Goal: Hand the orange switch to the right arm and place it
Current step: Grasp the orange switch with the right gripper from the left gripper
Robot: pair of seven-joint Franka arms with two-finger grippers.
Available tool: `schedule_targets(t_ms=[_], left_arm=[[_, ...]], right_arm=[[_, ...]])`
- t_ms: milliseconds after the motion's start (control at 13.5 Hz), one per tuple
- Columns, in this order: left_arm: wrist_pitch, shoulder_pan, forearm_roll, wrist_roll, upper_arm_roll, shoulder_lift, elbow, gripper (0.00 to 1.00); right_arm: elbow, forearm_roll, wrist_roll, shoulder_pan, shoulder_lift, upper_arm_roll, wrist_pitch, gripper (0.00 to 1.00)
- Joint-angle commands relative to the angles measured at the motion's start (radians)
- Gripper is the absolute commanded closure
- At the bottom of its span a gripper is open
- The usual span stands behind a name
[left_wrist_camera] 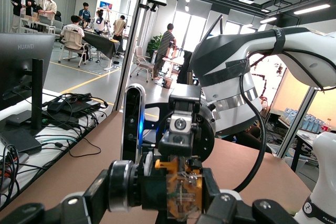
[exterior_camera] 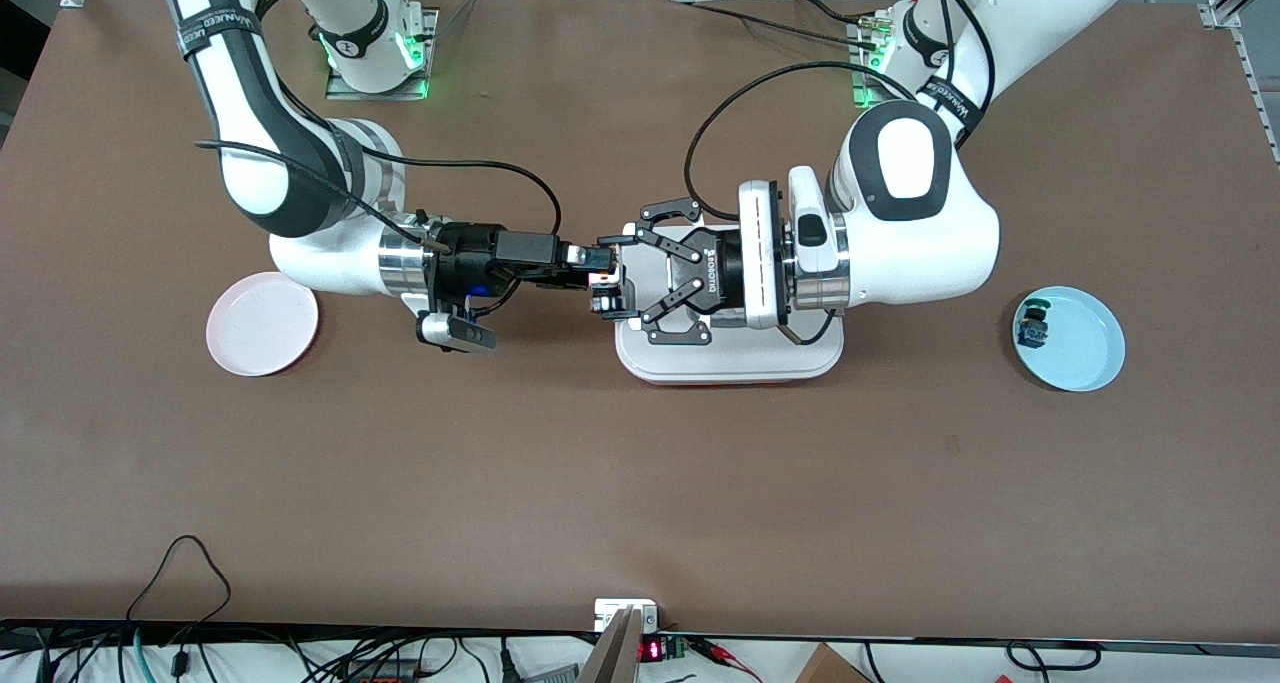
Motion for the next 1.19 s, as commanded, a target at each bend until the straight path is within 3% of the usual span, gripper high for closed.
schedule_targets(t_ms=[0,371,668,742,816,891,1113], left_arm=[[0.014,0.014,-0.043,0.024,-0.012,-0.026,-0.026,0.97],[0.014,0.011,-0.043,0.023,-0.012,-0.025,-0.025,0.97],[0.014,0.005,-0.043,-0.003,-0.012,-0.023,-0.025,0.97],[0.014,0.005,-0.043,-0.028,-0.012,-0.023,-0.026,0.94],[0.014,0.003,-0.043,-0.058,-0.010,-0.023,-0.032,0.72],[0.013,0.003,-0.039,-0.049,-0.010,-0.023,-0.034,0.01],[0.006,0.005,-0.037,-0.049,-0.010,-0.023,-0.032,0.00]], right_arm=[[-0.019,0.024,-0.026,0.011,-0.019,-0.006,0.012,0.35],[-0.022,0.021,-0.042,0.007,-0.019,-0.007,0.002,0.60],[-0.020,0.021,-0.043,0.005,-0.019,-0.007,0.003,0.99],[-0.019,0.022,-0.043,0.003,-0.019,-0.007,0.003,1.00],[-0.016,0.022,-0.042,0.002,-0.019,-0.007,0.003,1.00],[-0.016,0.022,-0.042,0.000,-0.019,-0.007,0.002,1.00],[-0.009,0.021,-0.036,-0.007,-0.017,-0.009,-0.002,1.00]])
